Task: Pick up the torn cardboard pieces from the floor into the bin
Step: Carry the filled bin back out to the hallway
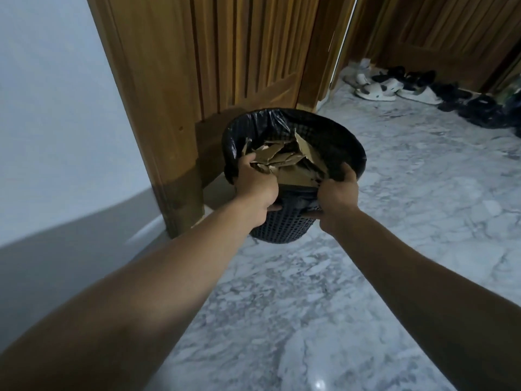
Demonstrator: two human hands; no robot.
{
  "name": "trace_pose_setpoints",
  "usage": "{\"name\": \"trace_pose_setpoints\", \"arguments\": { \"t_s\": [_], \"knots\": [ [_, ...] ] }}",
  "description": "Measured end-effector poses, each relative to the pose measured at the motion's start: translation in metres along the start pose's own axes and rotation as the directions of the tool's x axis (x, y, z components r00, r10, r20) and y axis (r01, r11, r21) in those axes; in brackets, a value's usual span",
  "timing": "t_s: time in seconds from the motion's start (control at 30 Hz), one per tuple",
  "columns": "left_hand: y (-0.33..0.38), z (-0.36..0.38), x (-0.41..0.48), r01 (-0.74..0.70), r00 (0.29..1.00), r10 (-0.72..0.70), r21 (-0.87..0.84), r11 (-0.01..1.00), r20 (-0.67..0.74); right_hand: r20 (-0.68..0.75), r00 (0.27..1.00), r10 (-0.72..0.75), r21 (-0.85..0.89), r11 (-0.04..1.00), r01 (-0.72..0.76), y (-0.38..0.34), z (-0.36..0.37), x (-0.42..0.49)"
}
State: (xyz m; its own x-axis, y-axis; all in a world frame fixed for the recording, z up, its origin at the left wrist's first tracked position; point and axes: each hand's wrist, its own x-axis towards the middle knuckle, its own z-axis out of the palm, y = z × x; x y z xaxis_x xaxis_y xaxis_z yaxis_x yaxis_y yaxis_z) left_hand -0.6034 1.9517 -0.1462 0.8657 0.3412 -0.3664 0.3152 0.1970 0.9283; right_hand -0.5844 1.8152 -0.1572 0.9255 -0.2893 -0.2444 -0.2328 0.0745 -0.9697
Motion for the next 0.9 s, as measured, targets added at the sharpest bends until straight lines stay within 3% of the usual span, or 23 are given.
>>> {"name": "trace_pose_setpoints", "arguments": {
  "t_s": [0.27,0.47,0.63,0.73,0.8,0.9],
  "knots": [
    [-0.002,-0.021,-0.077,0.067,0.987,-0.043,0.155,0.986,-0.153,-0.108,0.994,0.008,-0.231,0.972,-0.033,0.0,-0.022,-0.094],
    [0.026,-0.035,-0.202,0.23,0.967,-0.189,0.263,0.937,-0.171,-0.039,0.954,0.297,-0.296,0.909,-0.295,-0.06,-0.093,-0.203],
    [0.174,0.0,-0.325,0.297,0.949,-0.226,0.385,0.874,-0.219,-0.112,0.876,0.469,-0.269,0.835,-0.481,-0.191,-0.148,-0.291],
    [0.259,0.018,-0.39,0.266,0.964,-0.226,0.484,0.834,-0.142,-0.19,0.855,0.483,-0.27,0.812,-0.518,-0.299,-0.179,-0.34],
    [0.297,0.03,-0.424,0.278,0.96,-0.256,0.531,0.8,-0.117,-0.285,0.806,0.519,-0.19,0.794,-0.578,-0.362,-0.194,-0.364],
    [0.352,0.051,-0.479,0.213,0.971,-0.239,0.5,0.839,-0.013,-0.343,0.699,0.628,0.038,0.753,-0.657,-0.44,-0.212,-0.398]
  ]
}}
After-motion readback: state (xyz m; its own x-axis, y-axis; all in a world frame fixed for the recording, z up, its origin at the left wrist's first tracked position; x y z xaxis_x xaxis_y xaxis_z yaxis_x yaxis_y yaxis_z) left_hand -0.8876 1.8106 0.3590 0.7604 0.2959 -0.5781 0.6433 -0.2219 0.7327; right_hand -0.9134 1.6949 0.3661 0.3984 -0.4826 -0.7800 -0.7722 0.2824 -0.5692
